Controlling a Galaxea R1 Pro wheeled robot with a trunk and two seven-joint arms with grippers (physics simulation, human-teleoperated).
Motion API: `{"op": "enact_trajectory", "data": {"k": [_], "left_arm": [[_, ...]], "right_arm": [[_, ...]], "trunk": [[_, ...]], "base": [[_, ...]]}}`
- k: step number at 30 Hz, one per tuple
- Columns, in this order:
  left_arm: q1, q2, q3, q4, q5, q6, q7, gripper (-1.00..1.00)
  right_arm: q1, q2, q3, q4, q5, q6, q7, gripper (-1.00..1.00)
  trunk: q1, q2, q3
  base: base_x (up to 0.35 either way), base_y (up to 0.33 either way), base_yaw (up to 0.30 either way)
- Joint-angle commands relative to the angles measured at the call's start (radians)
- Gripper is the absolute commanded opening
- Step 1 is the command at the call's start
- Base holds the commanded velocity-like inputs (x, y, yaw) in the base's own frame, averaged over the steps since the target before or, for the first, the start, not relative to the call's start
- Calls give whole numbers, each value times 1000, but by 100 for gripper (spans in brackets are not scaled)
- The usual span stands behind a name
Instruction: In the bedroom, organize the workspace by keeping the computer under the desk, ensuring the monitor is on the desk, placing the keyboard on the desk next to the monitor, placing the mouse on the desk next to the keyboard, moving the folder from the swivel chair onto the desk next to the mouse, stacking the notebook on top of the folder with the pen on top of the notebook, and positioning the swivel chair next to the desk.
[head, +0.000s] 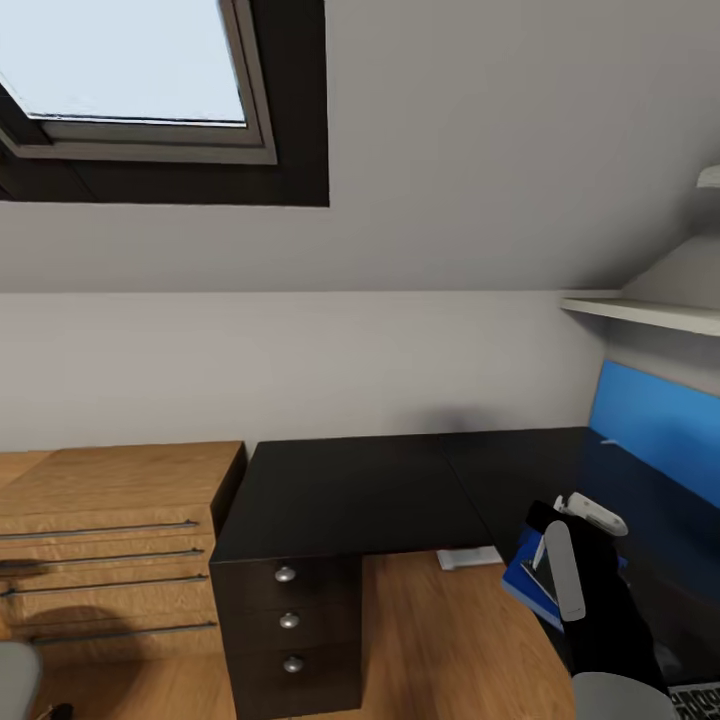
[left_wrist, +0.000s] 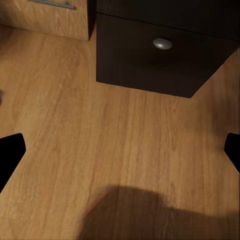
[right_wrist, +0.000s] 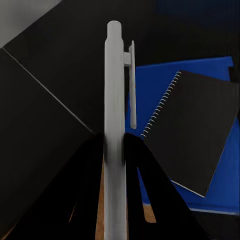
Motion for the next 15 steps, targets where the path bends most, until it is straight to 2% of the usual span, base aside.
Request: {"op": "enact_trajectory", "data": {"k": [1,9,15], "left_arm": [[0,-1,6,-1,-2,-1,-9,100],[0,0,6,-1,-1,-1,-8,100],[0,0,6,-1,-1,-1,-8,100]], "right_arm": [[-1,-1,-1,-1,-13,0,-6,-100],[-1,-3,-4,1,-14,-1,-5,-100],[-1,-3,-5,3,-14,-2,-3,-100]], "trunk": [[0,-1,0],[0,-1,9],[0,-1,15]], "base": [[0,0,-232],[12,0,-232],[221,0,-182]]}}
